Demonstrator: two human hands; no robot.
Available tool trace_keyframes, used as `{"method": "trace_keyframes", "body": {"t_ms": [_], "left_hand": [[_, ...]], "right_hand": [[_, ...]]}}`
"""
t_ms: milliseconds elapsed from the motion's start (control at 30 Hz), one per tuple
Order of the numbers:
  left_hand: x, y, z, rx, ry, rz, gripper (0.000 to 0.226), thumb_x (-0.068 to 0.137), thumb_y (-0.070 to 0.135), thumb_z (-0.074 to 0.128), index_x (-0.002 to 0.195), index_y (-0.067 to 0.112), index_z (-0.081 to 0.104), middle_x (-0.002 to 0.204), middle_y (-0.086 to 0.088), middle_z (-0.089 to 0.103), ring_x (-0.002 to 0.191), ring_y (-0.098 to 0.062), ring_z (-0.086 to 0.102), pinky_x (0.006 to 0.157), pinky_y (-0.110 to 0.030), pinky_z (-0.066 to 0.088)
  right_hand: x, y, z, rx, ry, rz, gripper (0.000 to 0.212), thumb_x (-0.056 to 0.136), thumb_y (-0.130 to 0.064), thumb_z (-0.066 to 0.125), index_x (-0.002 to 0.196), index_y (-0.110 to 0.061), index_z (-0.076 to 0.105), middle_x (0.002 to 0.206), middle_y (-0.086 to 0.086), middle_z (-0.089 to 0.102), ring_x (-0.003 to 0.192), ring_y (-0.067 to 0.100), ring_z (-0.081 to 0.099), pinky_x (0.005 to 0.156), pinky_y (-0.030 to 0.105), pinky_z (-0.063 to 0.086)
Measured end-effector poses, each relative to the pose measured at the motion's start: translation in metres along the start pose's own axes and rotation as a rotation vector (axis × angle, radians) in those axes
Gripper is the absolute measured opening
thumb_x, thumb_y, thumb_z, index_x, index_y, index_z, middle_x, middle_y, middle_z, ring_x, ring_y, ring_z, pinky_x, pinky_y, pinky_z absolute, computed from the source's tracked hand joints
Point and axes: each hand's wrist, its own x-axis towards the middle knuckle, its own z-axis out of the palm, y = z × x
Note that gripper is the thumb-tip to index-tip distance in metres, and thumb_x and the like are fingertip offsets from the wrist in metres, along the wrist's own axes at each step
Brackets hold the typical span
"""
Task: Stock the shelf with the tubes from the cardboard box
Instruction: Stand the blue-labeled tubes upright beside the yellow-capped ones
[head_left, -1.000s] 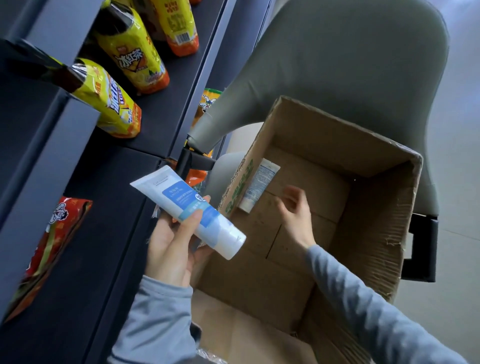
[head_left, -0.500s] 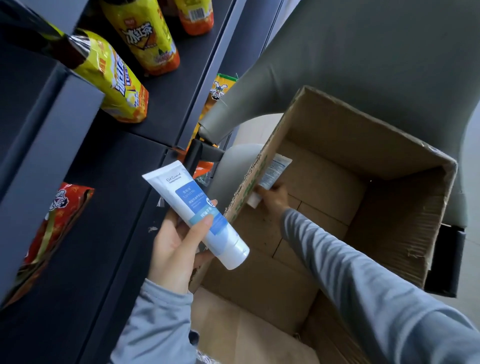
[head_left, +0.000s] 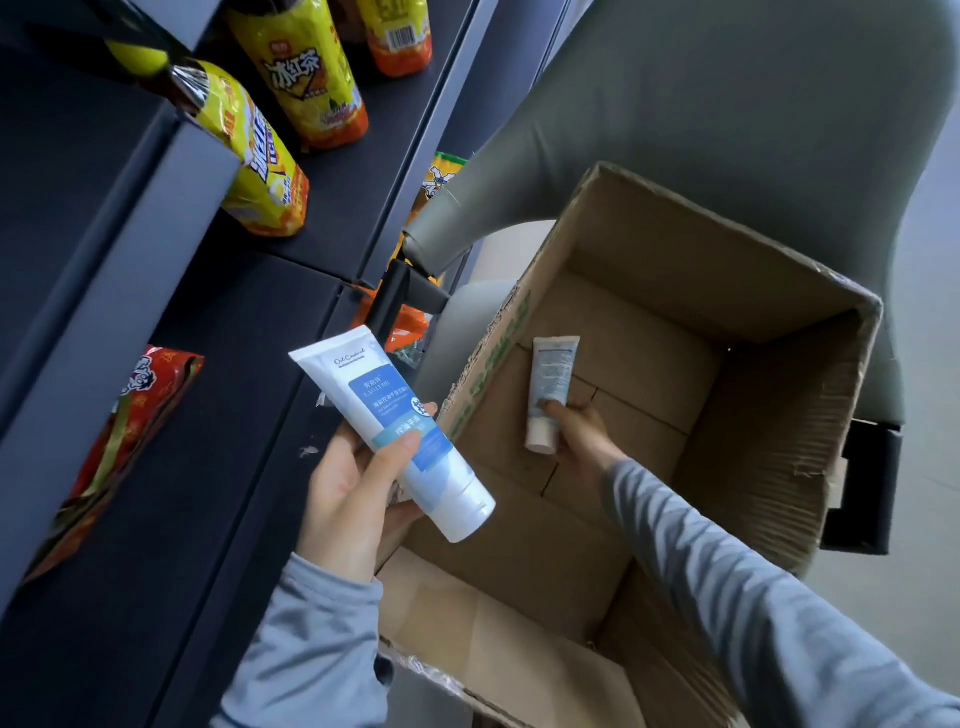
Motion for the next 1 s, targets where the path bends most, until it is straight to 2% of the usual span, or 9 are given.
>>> {"method": "trace_keyframes", "body": {"t_ms": [167, 300, 400, 467, 600, 667, 800, 900, 1000], "left_hand": [[-0.027, -0.002, -0.009, 0.008, -0.008, 0.043, 0.026, 0.078, 0.008, 0.058, 0.099, 0.023, 0.059, 0.092, 0.009, 0.074, 0.072, -0.008, 0.069, 0.054, -0.024, 0.055], [-0.055, 0.008, -0.018, 0.018, -0.003, 0.107, 0.023, 0.083, 0.003, 0.057, 0.093, 0.024, 0.059, 0.082, 0.013, 0.073, 0.068, -0.005, 0.068, 0.049, -0.021, 0.052], [-0.082, 0.029, -0.024, 0.043, -0.028, 0.173, 0.026, 0.073, 0.007, 0.067, 0.092, 0.024, 0.061, 0.084, 0.012, 0.073, 0.069, -0.005, 0.067, 0.051, -0.024, 0.054], [-0.102, 0.046, -0.030, 0.050, -0.027, 0.226, 0.027, 0.075, 0.006, 0.066, 0.094, 0.024, 0.061, 0.087, 0.011, 0.073, 0.071, -0.007, 0.068, 0.052, -0.027, 0.055], [-0.148, 0.081, -0.044, 0.060, -0.022, 0.348, 0.025, 0.081, 0.006, 0.057, 0.099, 0.023, 0.060, 0.095, 0.009, 0.073, 0.076, -0.008, 0.068, 0.056, -0.027, 0.056], [-0.173, 0.100, -0.052, 0.079, -0.023, 0.430, 0.027, 0.079, 0.008, 0.058, 0.102, 0.021, 0.059, 0.097, 0.009, 0.073, 0.080, -0.008, 0.069, 0.058, -0.026, 0.056], [-0.226, 0.136, -0.071, 0.121, -0.001, 0.580, 0.038, 0.067, 0.020, 0.062, 0.105, 0.018, 0.058, 0.105, 0.004, 0.071, 0.095, -0.018, 0.067, 0.075, -0.036, 0.056], [-0.262, 0.159, -0.085, 0.085, 0.022, 0.695, 0.038, 0.069, 0.017, 0.061, 0.107, 0.015, 0.059, 0.104, 0.003, 0.072, 0.088, -0.015, 0.067, 0.066, -0.028, 0.057], [-0.299, 0.175, -0.097, 0.072, 0.030, 0.788, 0.038, 0.071, 0.015, 0.059, 0.110, 0.013, 0.059, 0.105, 0.004, 0.071, 0.090, -0.014, 0.068, 0.068, -0.027, 0.057]], "right_hand": [[-0.051, 0.016, -0.034, 0.472, -0.194, 0.095, 0.040, 0.089, -0.011, 0.060, 0.125, -0.005, 0.044, 0.116, 0.020, 0.060, 0.095, 0.026, 0.064, 0.076, 0.041, 0.053], [-0.102, 0.009, -0.044, 0.595, -0.439, 0.104, 0.034, 0.089, -0.019, 0.053, 0.121, -0.011, 0.047, 0.105, 0.010, 0.065, 0.088, 0.018, 0.070, 0.066, 0.027, 0.056], [-0.142, -0.004, -0.042, 0.489, -0.575, 0.031, 0.039, 0.089, -0.027, 0.050, 0.126, -0.015, 0.047, 0.111, 0.006, 0.069, 0.081, 0.011, 0.070, 0.057, 0.019, 0.052], [-0.169, -0.015, -0.036, 0.377, -0.602, -0.078, 0.038, 0.094, -0.031, 0.046, 0.129, -0.017, 0.043, 0.108, 0.005, 0.071, 0.070, 0.008, 0.067, 0.051, 0.017, 0.050], [-0.223, -0.039, -0.021, 0.239, -0.652, -0.174, 0.041, 0.095, -0.047, 0.040, 0.108, -0.015, 0.061, 0.087, 0.004, 0.072, 0.054, 0.009, 0.061, 0.044, 0.019, 0.046], [-0.250, -0.051, -0.014, 0.112, -0.635, -0.310, 0.043, 0.097, -0.047, 0.036, 0.106, -0.015, 0.063, 0.084, 0.005, 0.070, 0.058, 0.013, 0.063, 0.047, 0.022, 0.049], [-0.313, -0.073, 0.000, 0.000, -0.695, -0.534, 0.042, 0.098, -0.039, 0.035, 0.126, -0.009, 0.046, 0.111, 0.017, 0.059, 0.083, 0.019, 0.061, 0.071, 0.036, 0.055], [-0.366, -0.083, 0.010, 0.048, -0.843, -0.573, 0.044, 0.089, -0.038, 0.046, 0.122, -0.010, 0.048, 0.095, 0.010, 0.061, 0.071, 0.016, 0.065, 0.062, 0.037, 0.056], [-0.411, -0.089, 0.016, -0.058, -0.920, -0.676, 0.046, 0.082, -0.039, 0.052, 0.119, -0.011, 0.055, 0.091, 0.006, 0.061, 0.077, 0.017, 0.063, 0.068, 0.037, 0.053]]}}
